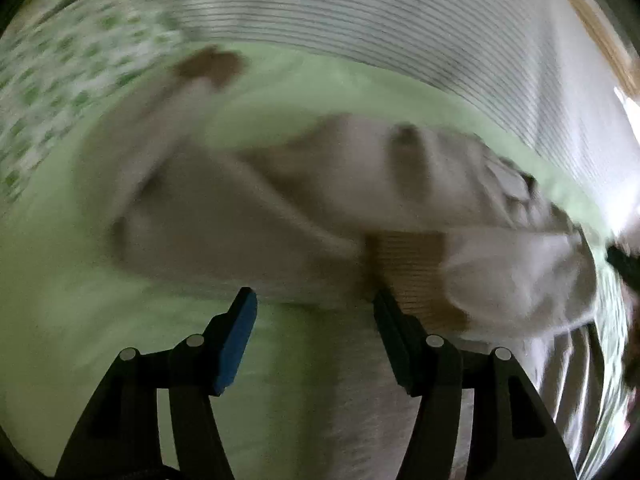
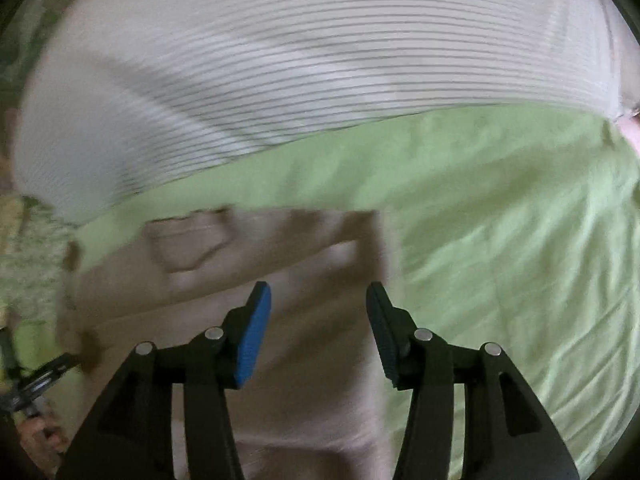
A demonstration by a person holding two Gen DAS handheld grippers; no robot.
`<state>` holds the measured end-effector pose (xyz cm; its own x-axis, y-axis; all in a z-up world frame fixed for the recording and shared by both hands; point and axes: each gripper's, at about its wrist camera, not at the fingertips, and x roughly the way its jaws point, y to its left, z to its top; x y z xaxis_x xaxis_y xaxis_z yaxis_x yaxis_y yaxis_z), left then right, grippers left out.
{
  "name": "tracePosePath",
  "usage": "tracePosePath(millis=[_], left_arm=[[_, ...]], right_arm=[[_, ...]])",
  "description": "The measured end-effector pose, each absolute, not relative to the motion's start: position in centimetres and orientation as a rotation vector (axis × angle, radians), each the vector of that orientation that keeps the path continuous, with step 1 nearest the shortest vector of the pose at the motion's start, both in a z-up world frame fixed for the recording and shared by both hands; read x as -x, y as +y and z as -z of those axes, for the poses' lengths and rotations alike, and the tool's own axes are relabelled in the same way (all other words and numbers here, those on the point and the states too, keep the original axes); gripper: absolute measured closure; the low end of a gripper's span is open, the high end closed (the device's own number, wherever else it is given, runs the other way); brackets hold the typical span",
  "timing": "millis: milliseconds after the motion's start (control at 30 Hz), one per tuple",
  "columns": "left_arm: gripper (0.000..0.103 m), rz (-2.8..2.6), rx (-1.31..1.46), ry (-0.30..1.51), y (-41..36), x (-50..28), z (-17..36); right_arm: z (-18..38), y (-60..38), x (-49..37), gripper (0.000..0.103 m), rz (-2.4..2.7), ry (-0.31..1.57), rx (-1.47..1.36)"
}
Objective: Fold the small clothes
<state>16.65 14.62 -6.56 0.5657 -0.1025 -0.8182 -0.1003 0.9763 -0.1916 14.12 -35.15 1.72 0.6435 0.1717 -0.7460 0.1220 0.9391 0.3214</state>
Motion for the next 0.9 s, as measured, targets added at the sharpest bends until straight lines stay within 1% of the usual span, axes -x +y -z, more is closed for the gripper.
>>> tracePosePath(millis=[33,67,133,167,200,400,467,500,667,700,733,767,800,867,900], left_arm=[[0.038,-0.019,0.242,0.967,15.4,-16.5,6.3],[0.033,-0.045,0.250,0.964,16.2,-16.4,6.1],[0.029,-0.100,0.244,0.949,17.9,-16.5,5.5],[0.023,-0.129,0.231,0.948,18.6,-16.8,5.2],[0.020,-0.172,0.210,0.952,19.2,-17.4,5.1],[0.020,-0.360,0.059,0.960,21.9,-23.6,4.4],[0.018,-0.384,0.000,0.970,21.8,-25.8,4.7],[0.016,-0.391,-0.036,0.981,21.7,-27.2,4.9],[0.016,-0.478,-0.225,1.065,21.4,-32.2,7.6],[0.020,-0.481,-0.229,1.077,21.7,-32.8,8.0],[0.046,-0.464,-0.215,1.080,21.9,-33.0,8.1],[0.083,-0.431,-0.187,1.092,22.1,-33.1,8.1],[0.095,-0.394,-0.155,1.102,22.1,-32.9,7.8],[0.097,-0.335,-0.128,1.072,21.6,-32.4,6.6],[0.098,-0.269,-0.098,1.040,20.6,-31.5,5.1]], right_arm=[[-1.9,-34.4,-13.5,0.052,-0.061,0.877,-0.368],[-1.8,-33.4,-13.1,0.052,-0.097,0.884,-0.368],[-1.0,-31.3,-12.6,0.052,-0.151,0.922,-0.361],[-0.7,-30.4,-12.7,0.052,-0.163,0.937,-0.361],[-0.2,-29.8,-12.6,0.052,-0.179,0.954,-0.370],[0.6,-28.7,-12.4,0.052,-0.209,0.987,-0.416],[0.4,-28.4,-12.1,0.052,-0.219,0.989,-0.405],[0.2,-28.3,-12.0,0.052,-0.227,0.995,-0.405],[0.9,-28.6,-11.7,0.052,-0.221,1.015,-0.433],[1.1,-28.5,-11.7,0.052,-0.214,1.019,-0.437],[1.2,-28.7,-11.7,0.052,-0.208,1.022,-0.443],[1.2,-28.9,-11.6,0.052,-0.202,1.023,-0.449],[1.1,-29.0,-11.6,0.052,-0.199,1.021,-0.450],[1.0,-29.3,-11.4,0.052,-0.192,1.010,-0.451],[0.9,-29.6,-11.4,0.052,-0.186,1.004,-0.454]])
